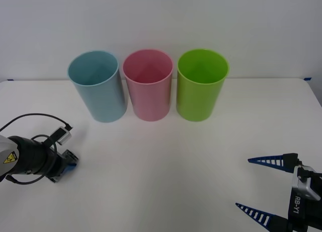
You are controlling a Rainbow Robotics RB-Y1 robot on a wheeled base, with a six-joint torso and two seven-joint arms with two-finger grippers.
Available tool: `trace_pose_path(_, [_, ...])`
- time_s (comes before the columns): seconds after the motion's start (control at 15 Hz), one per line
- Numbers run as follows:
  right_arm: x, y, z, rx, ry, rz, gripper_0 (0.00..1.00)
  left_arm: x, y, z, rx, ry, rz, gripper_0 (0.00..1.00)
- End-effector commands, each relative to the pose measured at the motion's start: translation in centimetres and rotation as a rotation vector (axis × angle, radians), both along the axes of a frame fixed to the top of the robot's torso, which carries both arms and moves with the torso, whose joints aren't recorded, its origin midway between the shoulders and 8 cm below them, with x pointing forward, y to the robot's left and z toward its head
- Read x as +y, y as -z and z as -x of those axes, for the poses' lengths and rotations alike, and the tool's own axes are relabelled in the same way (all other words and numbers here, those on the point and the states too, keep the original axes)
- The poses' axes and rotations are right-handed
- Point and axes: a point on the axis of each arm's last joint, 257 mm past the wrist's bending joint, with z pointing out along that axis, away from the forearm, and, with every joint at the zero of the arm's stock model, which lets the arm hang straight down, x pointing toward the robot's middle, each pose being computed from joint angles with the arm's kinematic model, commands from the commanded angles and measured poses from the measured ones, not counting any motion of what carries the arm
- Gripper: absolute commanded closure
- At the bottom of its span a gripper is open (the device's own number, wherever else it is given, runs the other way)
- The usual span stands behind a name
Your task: Put cans in the blue bin and PET bottles in the pink bin and trash in the green bin.
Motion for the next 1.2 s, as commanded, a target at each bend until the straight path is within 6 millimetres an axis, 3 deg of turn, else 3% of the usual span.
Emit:
trace_pose_path(0.07, [0.0,0.0,0.0,0.0,0.0,0.0,0.0,0.1,0.0,-0.2,-0.014,0.009,-0.006,1.0])
trace_pose_path(0.67, [0.0,0.0,0.0,0.0,0.0,0.0,0.0,-0.7,-1.4,-1.3,-0.112,0.114,-0.005,1.0])
trace_pose_path(1.2, [0.0,0.0,0.0,0.0,0.0,0.0,0.0,-1.3,-2.5,4.1,-0.115,0.13,0.106,1.0])
